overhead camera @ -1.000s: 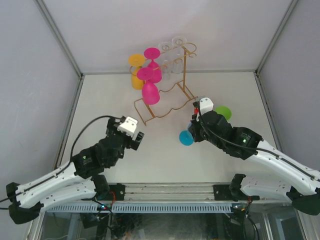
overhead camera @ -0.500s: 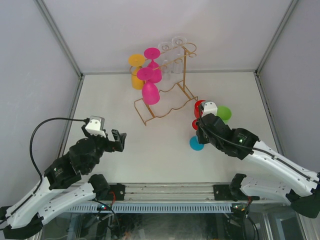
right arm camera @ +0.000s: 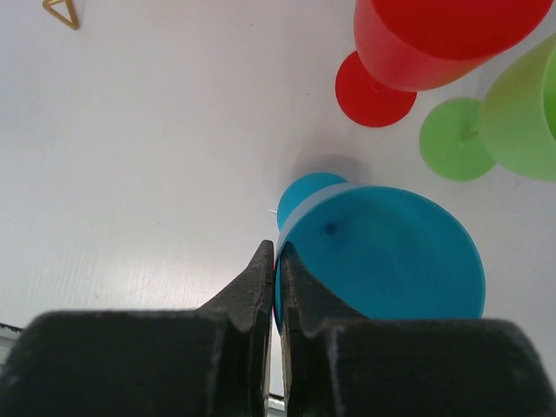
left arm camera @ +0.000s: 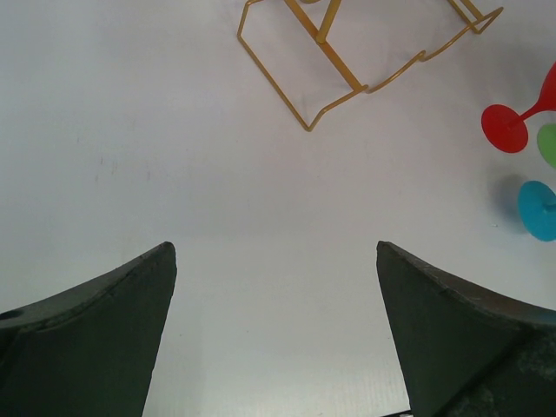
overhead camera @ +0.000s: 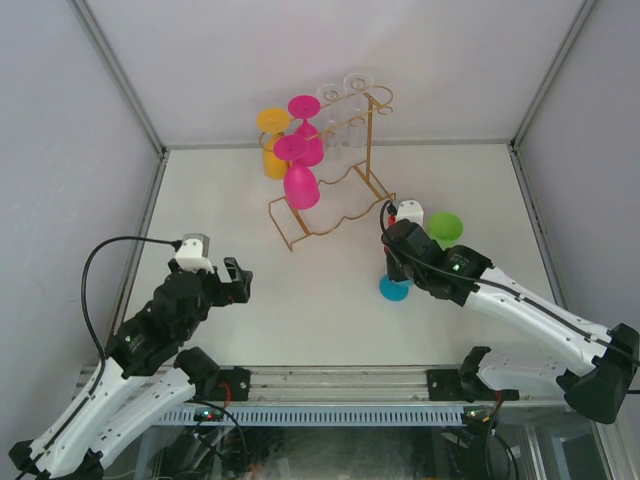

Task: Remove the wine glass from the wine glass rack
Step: Place the wine glass at the center of the board.

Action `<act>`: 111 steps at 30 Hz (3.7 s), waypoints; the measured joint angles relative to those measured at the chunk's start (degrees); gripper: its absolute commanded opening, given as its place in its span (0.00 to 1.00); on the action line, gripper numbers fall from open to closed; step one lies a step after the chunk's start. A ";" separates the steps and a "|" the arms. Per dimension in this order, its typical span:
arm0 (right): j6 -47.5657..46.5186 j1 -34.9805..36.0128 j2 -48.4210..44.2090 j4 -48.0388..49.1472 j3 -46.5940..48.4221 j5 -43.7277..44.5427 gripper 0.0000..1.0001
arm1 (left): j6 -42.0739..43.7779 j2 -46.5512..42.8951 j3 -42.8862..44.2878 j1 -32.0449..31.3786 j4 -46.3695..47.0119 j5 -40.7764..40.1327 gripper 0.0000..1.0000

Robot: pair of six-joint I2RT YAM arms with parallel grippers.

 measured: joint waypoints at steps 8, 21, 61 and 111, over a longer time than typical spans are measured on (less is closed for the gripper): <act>-0.31 -2.45 5.55 4.26 0.00 -0.31 0.00 | -0.63 1.16 -0.26 0.00 0.02 -0.28 1.00; -2.54 -4.31 10.62 6.62 0.22 0.04 0.00 | 4.17 0.44 -0.26 0.02 0.17 -5.42 1.00; -2.71 -7.19 12.68 9.94 1.09 -4.28 0.09 | 5.20 2.36 -0.26 0.07 0.11 -7.13 1.00; -5.60 -7.19 12.04 11.39 2.56 -3.76 0.20 | 5.20 2.38 -0.26 0.07 0.11 -7.15 1.00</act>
